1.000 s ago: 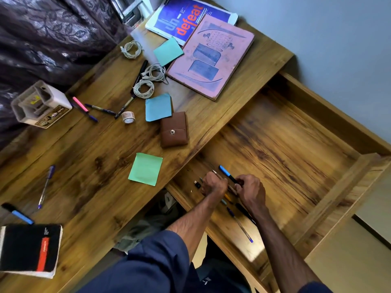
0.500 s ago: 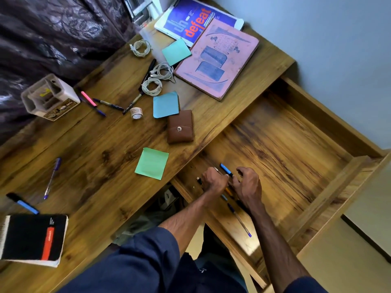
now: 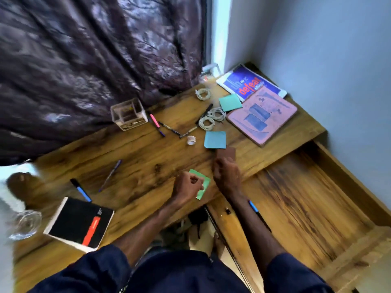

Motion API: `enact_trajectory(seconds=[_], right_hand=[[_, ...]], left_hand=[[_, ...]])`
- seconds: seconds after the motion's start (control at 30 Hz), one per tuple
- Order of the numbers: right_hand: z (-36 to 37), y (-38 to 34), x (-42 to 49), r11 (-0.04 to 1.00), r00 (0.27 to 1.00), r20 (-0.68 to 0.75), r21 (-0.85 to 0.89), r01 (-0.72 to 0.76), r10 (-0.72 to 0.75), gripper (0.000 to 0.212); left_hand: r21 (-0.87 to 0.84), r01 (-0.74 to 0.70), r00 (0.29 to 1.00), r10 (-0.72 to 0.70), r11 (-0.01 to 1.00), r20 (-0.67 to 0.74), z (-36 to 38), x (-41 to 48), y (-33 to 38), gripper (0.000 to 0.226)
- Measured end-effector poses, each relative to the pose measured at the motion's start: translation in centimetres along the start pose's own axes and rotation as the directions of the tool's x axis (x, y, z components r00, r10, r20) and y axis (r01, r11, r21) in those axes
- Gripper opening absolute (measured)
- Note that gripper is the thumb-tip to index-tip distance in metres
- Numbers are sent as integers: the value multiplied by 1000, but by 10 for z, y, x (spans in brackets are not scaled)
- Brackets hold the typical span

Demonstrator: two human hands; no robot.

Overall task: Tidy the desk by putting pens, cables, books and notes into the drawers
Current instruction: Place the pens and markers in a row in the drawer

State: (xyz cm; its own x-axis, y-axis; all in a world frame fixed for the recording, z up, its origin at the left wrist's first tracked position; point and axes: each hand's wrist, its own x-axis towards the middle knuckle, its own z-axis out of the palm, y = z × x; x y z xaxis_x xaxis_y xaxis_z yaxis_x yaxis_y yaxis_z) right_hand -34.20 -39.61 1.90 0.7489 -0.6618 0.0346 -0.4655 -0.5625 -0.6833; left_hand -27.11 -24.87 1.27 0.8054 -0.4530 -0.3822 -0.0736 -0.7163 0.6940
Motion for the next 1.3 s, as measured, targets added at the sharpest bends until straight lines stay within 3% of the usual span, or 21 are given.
enact_trajectory(seconds=[0.17,0.27,0.43,0.53,0.77,0.93,1.07,1.17,1.3], right_hand=[[55,-74,25,989,979,150,-22,146,-141,19],[93,-117,32,973,939,277,-50,224,-202,19],[151,-174,28,936,851,439,-61,348,-288,14],[184,-188,20,907,809,488,-73,414,-330,21],[232,-203,2,867,715,614,-97,488,-334,31],[240,-208,-10,840,678,696,-206,501,-234,48],[233,-209,-7,895,691,665,-76,440,-283,17],[225,-206,-5,904,707,636,-34,427,-310,14],[219,-199,-4,893,711,614,-20,449,-344,13]], left_hand=[[-36,115,972,-119,993,-203,-96,24,-56,23],[-32,223,912,-220,974,-345,-144,36,-102,20],[-94,253,824,-265,963,-501,-197,45,-175,12],[19,339,829,-289,941,-479,-227,32,-195,10],[161,564,756,-427,810,-496,-259,11,-261,65],[83,553,747,-450,829,-490,-266,13,-266,56],[4,562,724,-490,827,-485,-273,23,-256,45],[-97,516,711,-489,851,-506,-275,39,-252,29],[-175,393,784,-429,903,-449,-261,62,-245,15]])
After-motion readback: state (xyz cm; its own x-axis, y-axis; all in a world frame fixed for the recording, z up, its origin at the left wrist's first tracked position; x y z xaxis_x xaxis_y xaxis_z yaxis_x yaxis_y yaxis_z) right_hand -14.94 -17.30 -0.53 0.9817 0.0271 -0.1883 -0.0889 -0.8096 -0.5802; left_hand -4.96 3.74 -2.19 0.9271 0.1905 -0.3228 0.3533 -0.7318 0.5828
